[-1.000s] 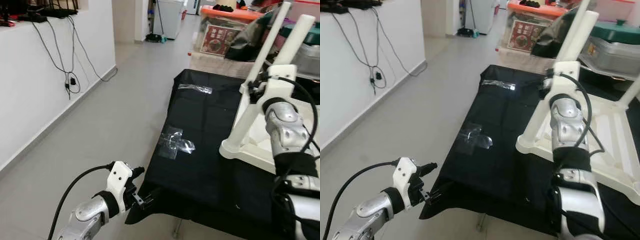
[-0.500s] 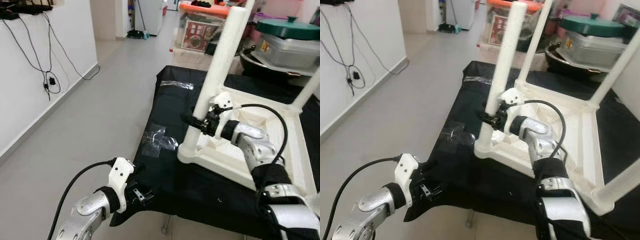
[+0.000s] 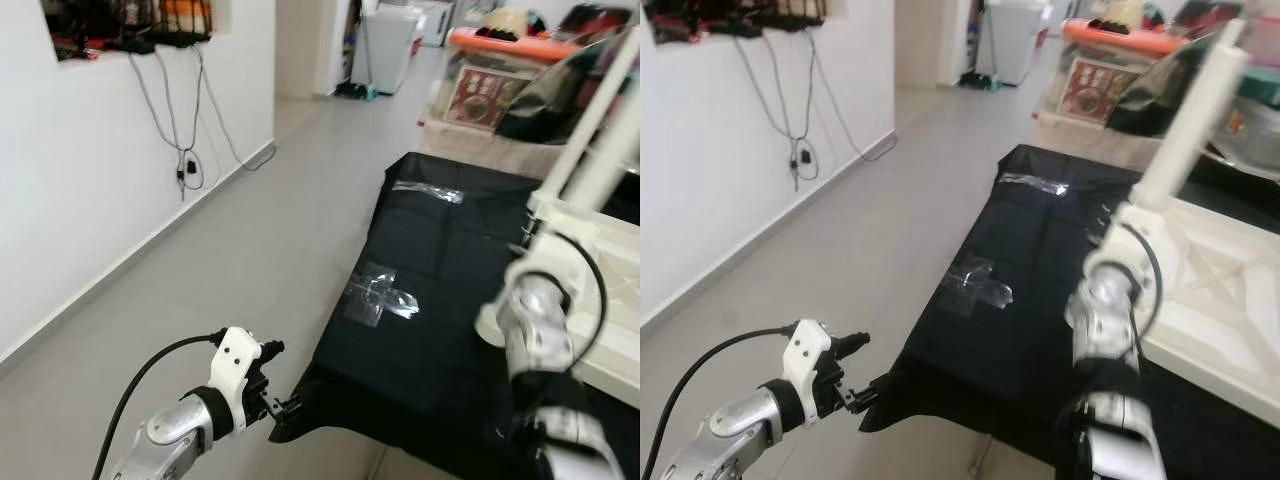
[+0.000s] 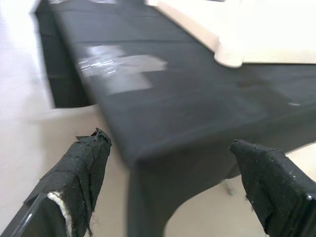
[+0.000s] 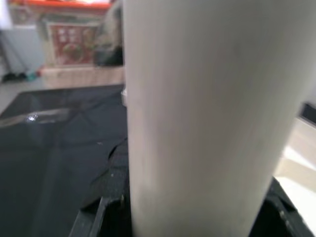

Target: Building children table

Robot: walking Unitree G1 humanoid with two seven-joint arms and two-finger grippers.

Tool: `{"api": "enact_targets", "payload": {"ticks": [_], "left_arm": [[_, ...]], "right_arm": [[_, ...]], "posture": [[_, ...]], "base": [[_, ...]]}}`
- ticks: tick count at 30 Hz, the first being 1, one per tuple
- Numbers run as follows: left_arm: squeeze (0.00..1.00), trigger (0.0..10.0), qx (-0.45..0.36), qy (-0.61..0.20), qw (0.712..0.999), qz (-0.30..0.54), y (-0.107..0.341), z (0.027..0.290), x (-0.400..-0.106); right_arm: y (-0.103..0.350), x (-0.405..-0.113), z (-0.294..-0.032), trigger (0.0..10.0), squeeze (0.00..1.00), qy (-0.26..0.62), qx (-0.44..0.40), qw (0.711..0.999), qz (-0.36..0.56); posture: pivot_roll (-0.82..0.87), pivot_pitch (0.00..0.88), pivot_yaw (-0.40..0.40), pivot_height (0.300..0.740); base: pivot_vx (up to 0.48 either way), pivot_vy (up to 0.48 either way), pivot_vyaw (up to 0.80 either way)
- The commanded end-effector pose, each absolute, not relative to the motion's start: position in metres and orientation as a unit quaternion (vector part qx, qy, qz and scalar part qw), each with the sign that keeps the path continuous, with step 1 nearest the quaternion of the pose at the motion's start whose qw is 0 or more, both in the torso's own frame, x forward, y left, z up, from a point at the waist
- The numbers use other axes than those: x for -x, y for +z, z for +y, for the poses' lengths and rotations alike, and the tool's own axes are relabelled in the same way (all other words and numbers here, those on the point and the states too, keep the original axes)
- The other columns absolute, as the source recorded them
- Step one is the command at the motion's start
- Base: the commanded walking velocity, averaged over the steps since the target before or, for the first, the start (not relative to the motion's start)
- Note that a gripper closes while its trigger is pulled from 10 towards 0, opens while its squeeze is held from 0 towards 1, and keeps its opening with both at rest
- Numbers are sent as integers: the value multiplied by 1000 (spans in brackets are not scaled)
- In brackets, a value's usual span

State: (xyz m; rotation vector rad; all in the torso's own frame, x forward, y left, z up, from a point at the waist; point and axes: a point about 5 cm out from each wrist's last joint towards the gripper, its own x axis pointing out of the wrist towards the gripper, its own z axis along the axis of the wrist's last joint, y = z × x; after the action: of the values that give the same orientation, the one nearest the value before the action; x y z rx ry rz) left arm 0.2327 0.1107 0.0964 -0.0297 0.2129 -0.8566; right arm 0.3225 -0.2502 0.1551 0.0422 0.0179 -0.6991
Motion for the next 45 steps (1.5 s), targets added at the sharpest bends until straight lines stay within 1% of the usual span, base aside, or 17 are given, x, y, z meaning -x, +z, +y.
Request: {"api": "enact_targets", "payload": {"ticks": [1, 5, 6, 7, 9, 10, 11, 12, 13, 19, 30, 32, 34, 35, 37, 39, 45], "left_arm": [[0, 10000, 17, -425, 899, 106, 97, 107, -234], [0, 10000, 16, -426, 898, 106, 97, 107, -234], [0, 10000, 16, -427, 898, 105, 97, 107, -235], [0, 10000, 16, -429, 897, 105, 98, 106, -236], [0, 10000, 16, -429, 897, 105, 98, 106, -236], [0, 10000, 17, -430, 897, 104, 98, 105, -237], [0, 10000, 17, -430, 897, 104, 98, 105, -237], [0, 10000, 17, -432, 896, 103, 98, 104, -236], [0, 10000, 17, -433, 895, 103, 98, 104, -236], [0, 10000, 17, -434, 895, 101, 99, 103, -237], [0, 10000, 14, -438, 894, 98, 100, 100, -239], [0, 10000, 14, -434, 896, 98, 100, 101, -238], [0, 10000, 14, -432, 896, 98, 100, 101, -237], [0, 10000, 15, -431, 897, 100, 98, 102, -236], [0, 10000, 15, -431, 897, 100, 98, 102, -236], [0, 10000, 17, -431, 897, 102, 97, 102, -234], [0, 10000, 19, -435, 895, 101, 97, 98, -236]], "right_arm": [[118, -306, -221, 10000, 0, -288, -36, 950, 111], [131, -310, -195, 10000, 0, -204, -65, 975, 65], [148, -318, -175, 10000, 1000, -120, -71, 990, 19], [166, -326, -154, 10000, 1000, -7, -95, 995, -11], [166, -326, -154, 10000, 1000, -7, -95, 995, -11], [184, -331, -140, 10000, 929, 93, -91, 991, -33], [184, -331, -140, 10000, 929, 93, -91, 991, -33], [203, -333, -137, 10000, 0, 208, -69, 974, -54], [218, -334, -140, 10000, 0, 277, -35, 958, -70], [228, -349, -148, 10000, 0, 365, 51, 927, -74], [214, -382, -97, 10000, 0, 400, 56, 914, -28], [217, -390, -92, 0, 0, 353, 39, 934, -32], [216, -396, -98, 0, 0, 305, 43, 951, -21], [208, -403, -114, 0, 0, 200, 58, 978, 15], [208, -403, -114, 0, 0, 200, 58, 978, 15], [185, -403, -152, 0, 0, 1, 62, 995, 73], [123, -358, -200, 0, 0, -226, 39, 962, 147]], "posture": [[5, 0, -73, 740], [2, 0, -72, 740], [-1, 0, -69, 740], [-2, 0, -70, 740], [-2, 0, -70, 740], [-2, 0, -71, 740], [-2, 0, -71, 740], [2, 0, -79, 740], [9, 0, -85, 740], [24, 0, -94, 740], [69, 0, -121, 740], [73, 0, -129, 740], [72, 0, -130, 740], [60, 0, -127, 740], [60, 0, -127, 740], [41, 0, -125, 740], [32, 0, -112, 740]], "base": [[0, 0, 0], [0, 0, 0], [0, 0, 0], [0, 0, 0], [0, 0, 0], [0, 0, 0], [0, 0, 0], [0, 0, 0], [0, 0, 0], [0, 0, 0], [0, 0, 0], [0, 0, 0], [0, 0, 0], [0, 0, 0], [0, 0, 0], [0, 0, 0], [0, 0, 0]]}}
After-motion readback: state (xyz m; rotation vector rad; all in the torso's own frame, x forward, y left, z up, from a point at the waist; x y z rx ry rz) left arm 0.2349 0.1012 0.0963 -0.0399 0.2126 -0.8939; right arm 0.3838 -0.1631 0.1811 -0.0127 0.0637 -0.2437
